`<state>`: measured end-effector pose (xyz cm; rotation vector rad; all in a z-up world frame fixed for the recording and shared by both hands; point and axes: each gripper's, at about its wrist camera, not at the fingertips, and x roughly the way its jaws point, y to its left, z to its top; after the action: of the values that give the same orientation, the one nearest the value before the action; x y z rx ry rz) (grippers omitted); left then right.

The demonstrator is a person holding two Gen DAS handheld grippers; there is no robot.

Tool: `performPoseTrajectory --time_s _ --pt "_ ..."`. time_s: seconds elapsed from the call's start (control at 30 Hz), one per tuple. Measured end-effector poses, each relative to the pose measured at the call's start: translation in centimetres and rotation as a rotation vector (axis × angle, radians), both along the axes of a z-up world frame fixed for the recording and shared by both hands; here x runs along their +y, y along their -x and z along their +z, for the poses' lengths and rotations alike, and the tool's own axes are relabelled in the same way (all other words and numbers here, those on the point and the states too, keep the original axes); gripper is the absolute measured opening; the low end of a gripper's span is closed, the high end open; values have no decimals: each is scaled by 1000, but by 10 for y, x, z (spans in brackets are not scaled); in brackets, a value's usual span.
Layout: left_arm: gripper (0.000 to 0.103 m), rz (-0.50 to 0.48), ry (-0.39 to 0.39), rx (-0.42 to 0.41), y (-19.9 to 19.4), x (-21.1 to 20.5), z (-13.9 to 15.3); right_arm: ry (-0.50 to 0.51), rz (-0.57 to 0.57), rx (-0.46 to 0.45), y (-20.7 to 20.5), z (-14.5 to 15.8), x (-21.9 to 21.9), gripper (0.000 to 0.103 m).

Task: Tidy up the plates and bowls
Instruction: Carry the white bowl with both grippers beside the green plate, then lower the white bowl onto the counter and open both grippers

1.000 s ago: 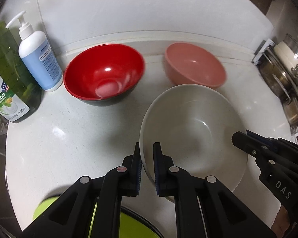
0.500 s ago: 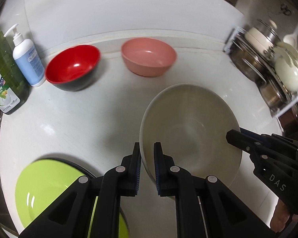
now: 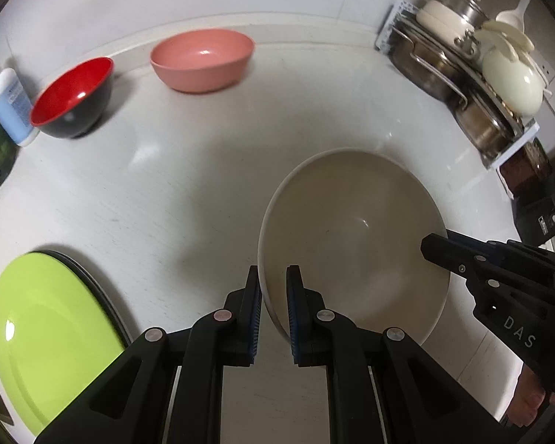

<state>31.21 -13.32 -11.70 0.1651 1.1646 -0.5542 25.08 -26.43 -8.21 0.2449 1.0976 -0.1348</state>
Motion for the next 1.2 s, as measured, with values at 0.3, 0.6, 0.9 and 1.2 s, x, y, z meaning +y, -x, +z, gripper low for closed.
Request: performPoseTrajectory --time_s 0.3,0.6,0.9,1.2 --pt "13 -2 -20 41 14 -14 -13 -12 -17 43 18 -13 -16 11" --pt "17 8 -15 47 15 -16 -16 -21 -12 64 24 -21 -23 11" --pt "49 37 -23 -36 15 -4 0 -11 -18 39 26 -16 -22 18" --pt "68 47 -29 -211 -8 10 48 24 -37 -70 14 19 -18 29"
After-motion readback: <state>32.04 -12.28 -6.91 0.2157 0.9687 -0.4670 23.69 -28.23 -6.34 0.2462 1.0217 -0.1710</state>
